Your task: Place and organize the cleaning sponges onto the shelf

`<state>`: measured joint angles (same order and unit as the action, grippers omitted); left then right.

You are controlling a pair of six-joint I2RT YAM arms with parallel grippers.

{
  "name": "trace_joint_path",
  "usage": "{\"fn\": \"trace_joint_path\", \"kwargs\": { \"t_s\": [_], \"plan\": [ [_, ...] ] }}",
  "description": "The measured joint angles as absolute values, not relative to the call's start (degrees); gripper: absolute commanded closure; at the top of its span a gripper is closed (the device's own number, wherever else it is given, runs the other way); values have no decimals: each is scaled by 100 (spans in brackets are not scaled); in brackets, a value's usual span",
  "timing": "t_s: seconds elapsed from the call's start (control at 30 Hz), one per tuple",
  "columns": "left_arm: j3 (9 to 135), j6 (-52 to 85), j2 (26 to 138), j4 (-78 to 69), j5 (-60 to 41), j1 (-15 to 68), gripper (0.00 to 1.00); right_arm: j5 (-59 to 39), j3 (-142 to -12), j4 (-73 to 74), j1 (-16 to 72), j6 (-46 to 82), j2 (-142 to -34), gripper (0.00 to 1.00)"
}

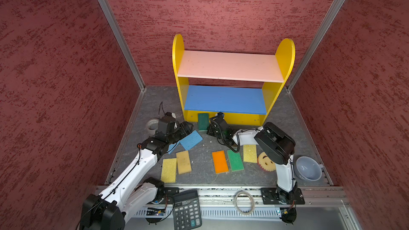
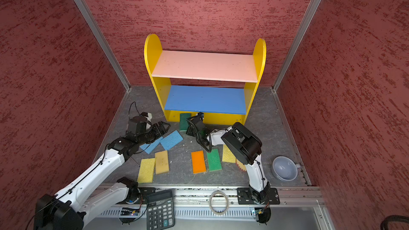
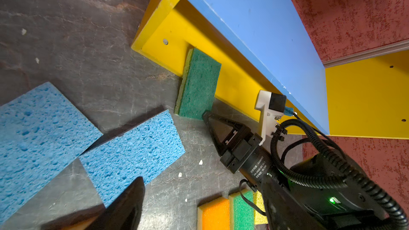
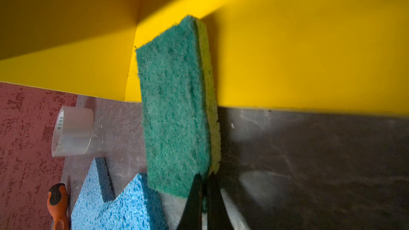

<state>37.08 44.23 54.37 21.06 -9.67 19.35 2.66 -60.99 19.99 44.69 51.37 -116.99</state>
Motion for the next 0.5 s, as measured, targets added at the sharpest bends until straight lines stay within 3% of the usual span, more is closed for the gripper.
{"fn": "trace_joint_path", "kwargs": {
  "t_s": [0.5],
  "plan": [
    [3476, 4388, 5135, 2316, -1240, 1935, 18, 1037, -6239, 2477, 4683, 4845, -11865, 100]
  ]
}}
